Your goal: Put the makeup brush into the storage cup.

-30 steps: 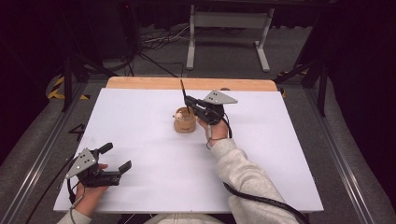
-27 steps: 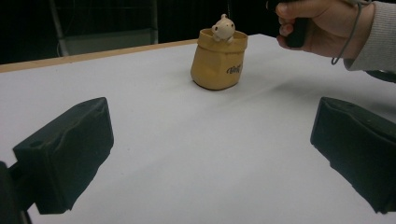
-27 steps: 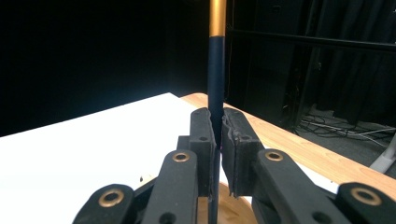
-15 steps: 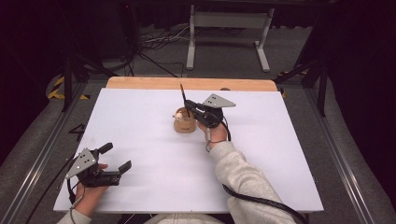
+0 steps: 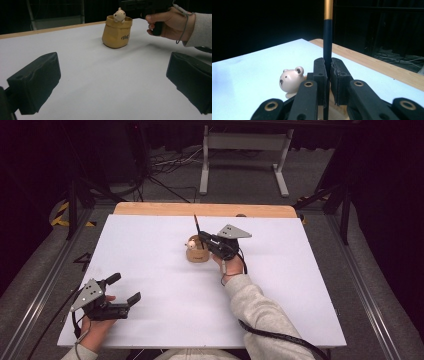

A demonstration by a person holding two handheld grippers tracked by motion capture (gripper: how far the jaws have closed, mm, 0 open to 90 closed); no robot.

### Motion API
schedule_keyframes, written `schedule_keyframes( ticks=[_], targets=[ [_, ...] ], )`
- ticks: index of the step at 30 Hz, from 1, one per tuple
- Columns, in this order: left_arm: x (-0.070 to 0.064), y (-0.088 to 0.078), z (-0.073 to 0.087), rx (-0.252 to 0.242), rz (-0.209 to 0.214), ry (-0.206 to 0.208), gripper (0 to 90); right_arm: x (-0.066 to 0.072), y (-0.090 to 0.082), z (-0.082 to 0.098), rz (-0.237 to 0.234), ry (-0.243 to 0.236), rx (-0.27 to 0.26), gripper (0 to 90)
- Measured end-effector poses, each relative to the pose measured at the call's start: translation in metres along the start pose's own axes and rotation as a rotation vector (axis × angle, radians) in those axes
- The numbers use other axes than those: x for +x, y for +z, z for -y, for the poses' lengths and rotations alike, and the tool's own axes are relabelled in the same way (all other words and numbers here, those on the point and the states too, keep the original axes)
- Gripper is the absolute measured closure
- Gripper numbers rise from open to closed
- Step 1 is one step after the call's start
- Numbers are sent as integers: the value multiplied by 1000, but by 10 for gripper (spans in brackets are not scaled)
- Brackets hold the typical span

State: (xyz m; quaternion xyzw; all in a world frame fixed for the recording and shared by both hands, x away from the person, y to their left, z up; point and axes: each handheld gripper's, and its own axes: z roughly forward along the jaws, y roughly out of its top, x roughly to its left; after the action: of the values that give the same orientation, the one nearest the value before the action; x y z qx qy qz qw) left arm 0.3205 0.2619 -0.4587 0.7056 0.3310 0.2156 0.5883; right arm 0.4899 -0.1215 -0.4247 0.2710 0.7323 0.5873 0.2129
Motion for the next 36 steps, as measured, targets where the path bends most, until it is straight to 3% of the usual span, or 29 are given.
schedule_keyframes(
  ticks=[11, 20, 28, 29, 31, 32, 34, 36],
  targets=[
    [0, 1, 0, -1, 0, -3, 3, 0, 0, 5, -7, 14, 8, 821],
    [0, 1, 0, 4, 1, -3, 3, 4, -8, -6, 5, 11, -32, 672],
    [0, 1, 0, 1, 1, -3, 3, 7, -18, -21, -1, 14, -45, 478],
    [0, 2, 0, 5, 3, -2, 3, 8, -24, -28, -1, 17, -54, 411],
    [0, 2, 0, 6, 3, -2, 3, 8, -26, -30, -2, 16, -56, 390],
    [0, 2, 1, 6, 3, -3, 3, 9, -33, -35, -12, 6, -59, 323],
    [0, 2, 0, 5, 3, -4, 3, 9, -35, -37, -18, 7, -61, 293],
    [0, 2, 0, 5, 3, -6, 3, 8, -44, -41, -39, 6, -52, 181]
  ],
)
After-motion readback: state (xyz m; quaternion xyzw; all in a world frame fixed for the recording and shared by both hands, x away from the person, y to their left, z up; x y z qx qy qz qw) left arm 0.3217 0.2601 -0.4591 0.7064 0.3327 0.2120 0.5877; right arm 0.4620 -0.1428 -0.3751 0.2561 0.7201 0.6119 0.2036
